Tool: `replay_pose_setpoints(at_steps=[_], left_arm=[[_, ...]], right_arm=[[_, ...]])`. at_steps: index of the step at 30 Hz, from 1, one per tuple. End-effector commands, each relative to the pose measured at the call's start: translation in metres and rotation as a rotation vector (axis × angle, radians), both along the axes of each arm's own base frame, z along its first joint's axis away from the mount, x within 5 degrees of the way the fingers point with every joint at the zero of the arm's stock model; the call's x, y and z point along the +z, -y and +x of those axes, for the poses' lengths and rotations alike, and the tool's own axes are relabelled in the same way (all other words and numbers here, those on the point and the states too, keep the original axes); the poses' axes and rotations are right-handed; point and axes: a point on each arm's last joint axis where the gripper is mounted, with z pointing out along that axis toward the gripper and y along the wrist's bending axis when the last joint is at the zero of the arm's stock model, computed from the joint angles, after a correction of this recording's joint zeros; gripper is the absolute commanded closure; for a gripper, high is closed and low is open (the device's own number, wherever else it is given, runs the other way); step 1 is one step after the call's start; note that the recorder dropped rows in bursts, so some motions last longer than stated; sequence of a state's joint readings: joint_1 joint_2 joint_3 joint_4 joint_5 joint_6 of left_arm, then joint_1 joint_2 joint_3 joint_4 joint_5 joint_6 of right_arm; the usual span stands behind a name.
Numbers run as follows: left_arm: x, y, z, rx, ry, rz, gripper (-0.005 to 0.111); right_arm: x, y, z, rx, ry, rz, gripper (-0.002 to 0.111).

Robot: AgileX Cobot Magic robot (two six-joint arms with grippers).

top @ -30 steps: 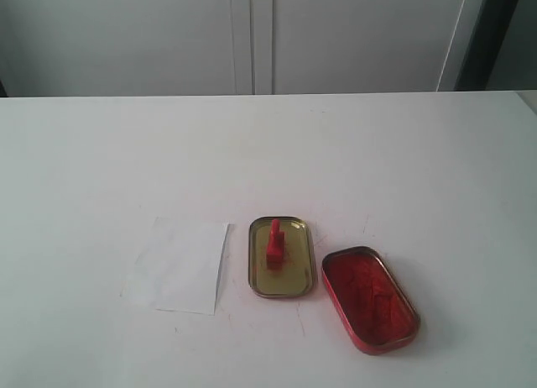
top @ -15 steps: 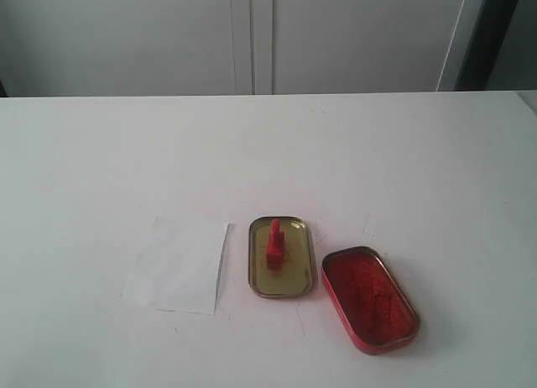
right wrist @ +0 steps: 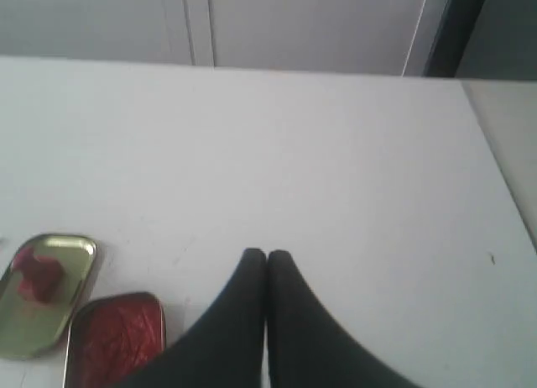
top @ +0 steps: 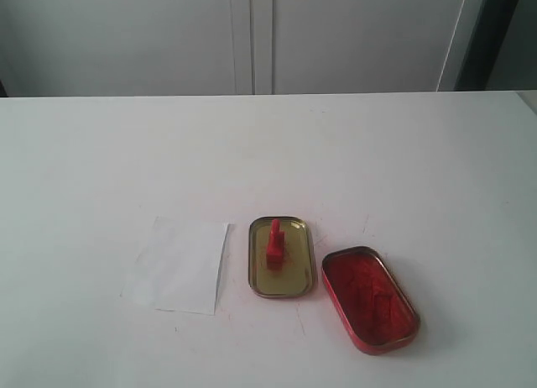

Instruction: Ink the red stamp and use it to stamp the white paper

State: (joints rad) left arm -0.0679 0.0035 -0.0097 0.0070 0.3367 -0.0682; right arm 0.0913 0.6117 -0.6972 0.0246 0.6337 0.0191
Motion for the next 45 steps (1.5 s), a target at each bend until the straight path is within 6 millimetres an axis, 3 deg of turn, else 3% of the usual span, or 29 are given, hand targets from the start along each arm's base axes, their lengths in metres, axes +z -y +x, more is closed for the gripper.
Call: replay_pose_setpoints(at_steps=[1,8,22,29,35,45], left_arm=[[-0.004,0.000,-0.001,0.001,-0.021,0.000,0.107],[-0.004,0.000,-0.001,0.001,-0.021,0.000,0.107],[-0.004,0.000,-0.001,0.001,-0.021,0.000,0.107],[-0.004,0.000,-0.001,0.001,-0.021,0.000,0.107],[-0.004,0.000,-0.001,0.001,-0.021,0.000,0.107],[-0.004,0.000,-0.001,0.001,-0.021,0.000,0.107]], right_arm=[[-0.004,-0.001,0.015,-0.003,-0.176,-0.009,0.108],[-0.019,-0.005,0.062,-0.002,-0.398,-0.029,0.108],[-0.023,-0.005,0.065,-0.007,-0.426,-0.028,0.108],[-0.011,-0.006,0.068,-0.017,-0.430,-0.014,0.108],[-0.012,-0.008,0.087,-0.015,-0.561,-0.024,0.108],[-0.038,-0.019,0.129,0.007,-0.736,0.039,0.108]])
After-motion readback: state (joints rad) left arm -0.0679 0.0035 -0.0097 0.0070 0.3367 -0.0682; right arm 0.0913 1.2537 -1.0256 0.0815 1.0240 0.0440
